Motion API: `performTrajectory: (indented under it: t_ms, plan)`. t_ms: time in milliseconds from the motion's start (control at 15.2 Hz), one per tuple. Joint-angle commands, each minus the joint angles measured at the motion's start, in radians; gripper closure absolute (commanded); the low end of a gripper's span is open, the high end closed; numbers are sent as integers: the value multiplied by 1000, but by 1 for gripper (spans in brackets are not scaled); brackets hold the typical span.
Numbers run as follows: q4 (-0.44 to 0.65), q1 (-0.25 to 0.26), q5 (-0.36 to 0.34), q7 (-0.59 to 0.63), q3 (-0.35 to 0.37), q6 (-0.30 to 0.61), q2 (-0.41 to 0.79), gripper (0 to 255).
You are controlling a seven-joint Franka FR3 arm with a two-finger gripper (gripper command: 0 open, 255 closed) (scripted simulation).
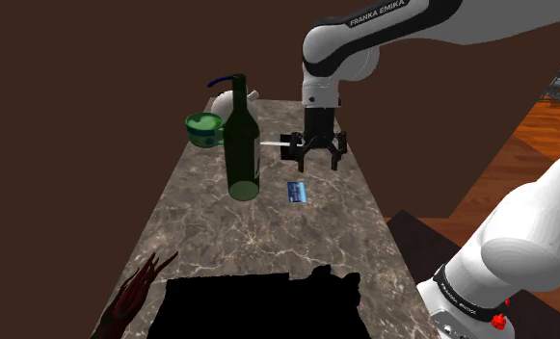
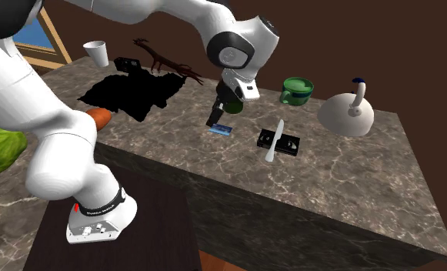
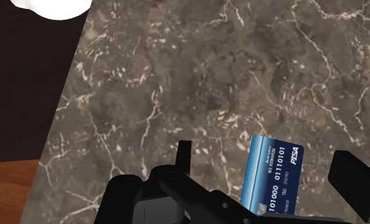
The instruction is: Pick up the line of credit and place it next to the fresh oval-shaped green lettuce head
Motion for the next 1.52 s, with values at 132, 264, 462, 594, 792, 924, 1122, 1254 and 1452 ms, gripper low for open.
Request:
performTrajectory:
  t_ms: [132, 264, 462, 594, 792, 924, 1122, 1254, 1452]
  plan:
    - [86, 5, 73, 104, 8, 32, 173, 0]
    - [92, 8, 90, 121, 10, 50, 206, 0]
    - [55, 16, 99, 117, 17, 89, 206, 0]
    - [32, 21, 105, 114, 21, 115, 208, 0]
    - [15, 25, 110, 112, 25, 135, 210, 0]
    - [15, 25, 110, 112, 25, 135, 210, 0]
    - [15, 25, 110, 112, 25, 135, 210, 0]
    - [15, 25, 110, 112, 25, 135, 210, 255]
    - [15, 25, 110, 112, 25, 135, 210, 255]
